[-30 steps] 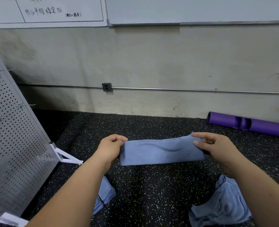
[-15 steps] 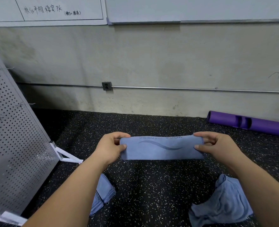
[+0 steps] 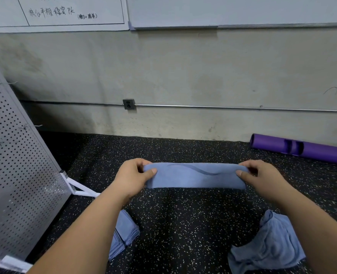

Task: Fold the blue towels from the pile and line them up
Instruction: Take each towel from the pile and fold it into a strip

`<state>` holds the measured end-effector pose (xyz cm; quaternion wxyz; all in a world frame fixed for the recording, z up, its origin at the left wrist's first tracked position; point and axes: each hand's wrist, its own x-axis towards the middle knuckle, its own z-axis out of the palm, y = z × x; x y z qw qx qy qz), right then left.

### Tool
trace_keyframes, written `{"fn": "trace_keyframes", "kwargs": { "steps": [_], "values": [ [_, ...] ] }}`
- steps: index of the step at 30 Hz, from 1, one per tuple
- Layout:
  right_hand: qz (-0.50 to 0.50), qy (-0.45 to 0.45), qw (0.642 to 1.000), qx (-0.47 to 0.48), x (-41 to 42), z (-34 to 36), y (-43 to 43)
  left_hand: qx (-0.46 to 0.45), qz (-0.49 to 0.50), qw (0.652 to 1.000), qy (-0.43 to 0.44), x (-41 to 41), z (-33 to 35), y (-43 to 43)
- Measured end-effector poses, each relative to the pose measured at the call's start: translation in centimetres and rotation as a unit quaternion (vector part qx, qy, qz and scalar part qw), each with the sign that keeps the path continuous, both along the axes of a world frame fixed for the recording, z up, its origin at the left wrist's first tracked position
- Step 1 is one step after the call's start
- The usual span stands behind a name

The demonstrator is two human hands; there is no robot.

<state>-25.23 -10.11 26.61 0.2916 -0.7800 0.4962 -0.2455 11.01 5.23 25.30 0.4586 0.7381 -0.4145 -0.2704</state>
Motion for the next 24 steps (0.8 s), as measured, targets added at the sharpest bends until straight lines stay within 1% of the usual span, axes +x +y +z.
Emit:
{"fn": "trace_keyframes", "kwargs": {
  "steps": [2, 5, 6, 8, 13, 17, 21, 23, 24],
  "values": [
    [0.004, -0.059, 0.996, 0.059, 0.0, 0.1, 0.0, -0.006, -0.001, 0.998, 0.068, -0.1, 0.3, 0.1],
    [-0.006, -0.18, 0.968, 0.173, 0.4, 0.6, 0.6, -0.014, 0.002, 0.985, 0.17, 0.0, 0.6, 0.1],
    [-0.012, -0.203, 0.961, 0.187, 0.6, 0.8, 0.7, -0.022, 0.008, 0.981, 0.19, 0.0, 0.6, 0.0],
    [-0.026, -0.227, 0.956, 0.183, 1.0, 0.9, 0.9, -0.038, 0.028, 0.978, 0.205, -0.2, 0.6, -0.2],
    [-0.041, -0.198, 0.972, 0.121, 1.5, 0.9, 1.3, -0.063, 0.042, 0.98, 0.186, -0.8, 0.9, -0.3],
    [-0.05, -0.203, 0.97, 0.123, 1.7, 1.1, 1.4, -0.055, 0.062, 0.98, 0.181, -1.1, 0.9, -0.5],
    [-0.064, -0.202, 0.966, 0.148, 2.0, 0.3, 1.0, -0.043, 0.055, 0.973, 0.218, -1.2, 0.8, -0.6],
    [-0.086, -0.203, 0.964, 0.146, 2.6, -0.4, 0.9, -0.038, 0.061, 0.976, 0.206, -1.6, 0.7, -0.7],
    [-0.102, -0.199, 0.965, 0.135, 3.0, -0.7, 0.9, -0.041, 0.068, 0.98, 0.185, -1.9, 0.7, -0.8]
  ]
}}
